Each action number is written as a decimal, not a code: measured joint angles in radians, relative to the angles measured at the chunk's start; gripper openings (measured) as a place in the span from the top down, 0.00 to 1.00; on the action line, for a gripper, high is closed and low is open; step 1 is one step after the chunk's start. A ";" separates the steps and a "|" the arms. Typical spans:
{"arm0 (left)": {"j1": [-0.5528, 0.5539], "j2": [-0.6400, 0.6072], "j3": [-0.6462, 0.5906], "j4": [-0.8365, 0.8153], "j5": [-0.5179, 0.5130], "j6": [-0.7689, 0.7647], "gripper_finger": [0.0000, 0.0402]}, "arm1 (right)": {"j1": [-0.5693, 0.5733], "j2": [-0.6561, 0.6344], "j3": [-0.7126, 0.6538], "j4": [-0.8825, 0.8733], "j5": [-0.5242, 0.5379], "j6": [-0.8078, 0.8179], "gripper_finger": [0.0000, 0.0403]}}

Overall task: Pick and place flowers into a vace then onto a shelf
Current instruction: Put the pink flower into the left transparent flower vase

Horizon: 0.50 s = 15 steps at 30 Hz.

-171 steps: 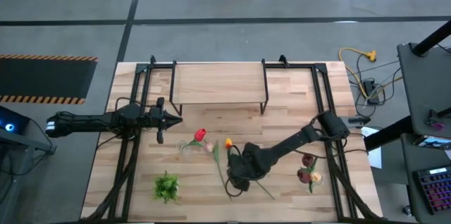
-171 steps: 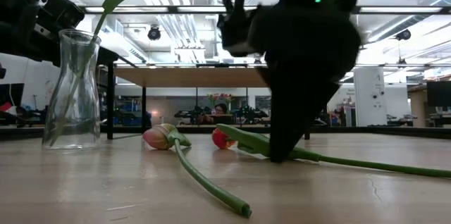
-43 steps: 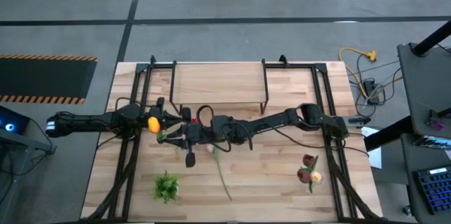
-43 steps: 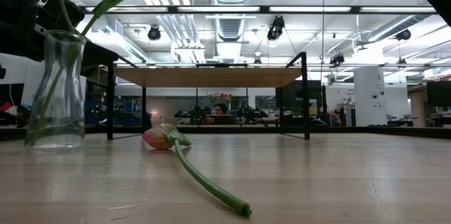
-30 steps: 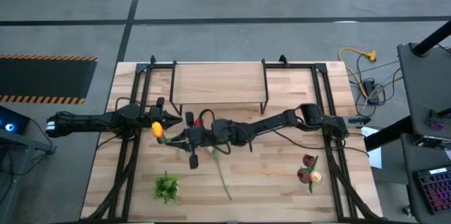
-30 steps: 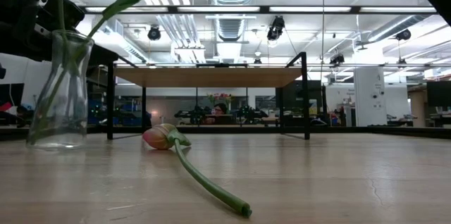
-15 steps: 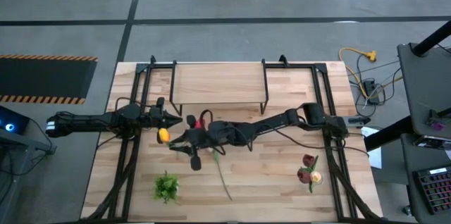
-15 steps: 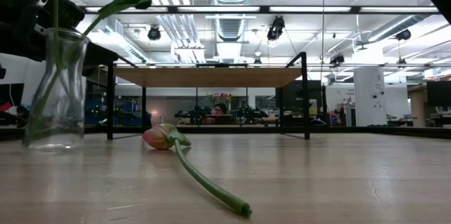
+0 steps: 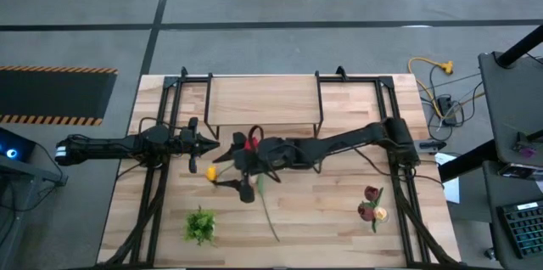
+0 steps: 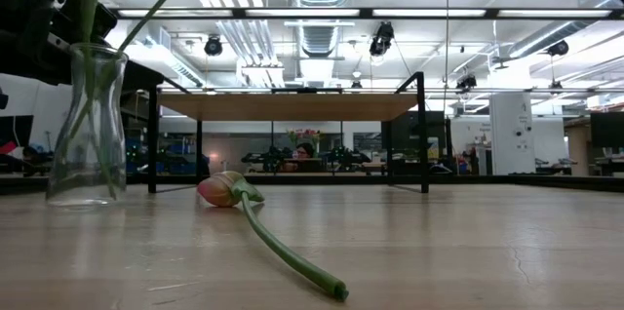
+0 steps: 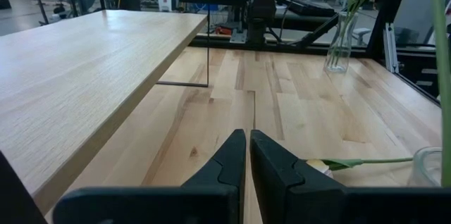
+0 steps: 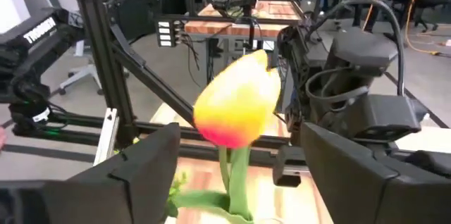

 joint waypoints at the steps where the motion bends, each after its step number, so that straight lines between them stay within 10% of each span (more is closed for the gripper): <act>1: 0.000 0.000 0.000 0.000 0.000 0.000 0.99 | 0.001 -0.011 0.000 -0.005 0.000 0.000 0.28; 15: 0.000 0.000 0.000 0.000 0.000 0.000 0.99 | 0.007 -0.130 0.000 -0.069 0.000 0.008 0.29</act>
